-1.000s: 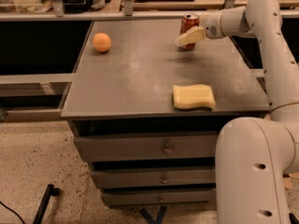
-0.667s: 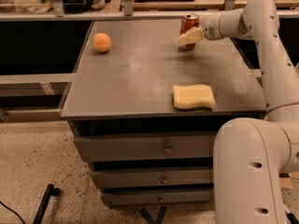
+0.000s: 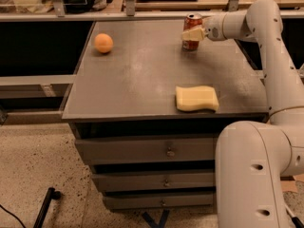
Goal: Pick coke can
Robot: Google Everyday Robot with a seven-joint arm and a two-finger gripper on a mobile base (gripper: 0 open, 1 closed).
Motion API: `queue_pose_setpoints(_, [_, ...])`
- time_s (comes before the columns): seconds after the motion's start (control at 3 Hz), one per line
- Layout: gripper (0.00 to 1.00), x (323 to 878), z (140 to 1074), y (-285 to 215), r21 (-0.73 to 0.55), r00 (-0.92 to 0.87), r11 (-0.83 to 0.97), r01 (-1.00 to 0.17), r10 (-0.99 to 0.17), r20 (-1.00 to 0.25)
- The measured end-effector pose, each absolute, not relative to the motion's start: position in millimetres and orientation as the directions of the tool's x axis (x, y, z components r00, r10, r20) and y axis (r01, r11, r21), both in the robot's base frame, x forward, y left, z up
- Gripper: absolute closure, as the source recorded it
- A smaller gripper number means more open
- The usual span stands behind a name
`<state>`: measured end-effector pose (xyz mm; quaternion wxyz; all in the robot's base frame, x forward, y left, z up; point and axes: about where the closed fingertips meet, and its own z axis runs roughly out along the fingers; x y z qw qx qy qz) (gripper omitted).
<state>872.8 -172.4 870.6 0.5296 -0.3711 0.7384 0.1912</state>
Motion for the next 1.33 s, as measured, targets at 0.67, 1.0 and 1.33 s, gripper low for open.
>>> queue_pose_setpoints(0.67, [0.87, 862.3, 912.3, -170.2, -0.132, -0.130, 0.648, -0.750, -0.340, -0.931])
queue_pose_setpoints(1.0, [1.00, 846.4, 949.7, -161.8, -0.169, -0.081, 0.620, -0.767, -0.353, -0.932])
queue_pose_setpoints(1.33, [1.00, 828.1, 979.7, -154.4, -0.193, -0.043, 0.587, -0.786, -0.365, -0.930])
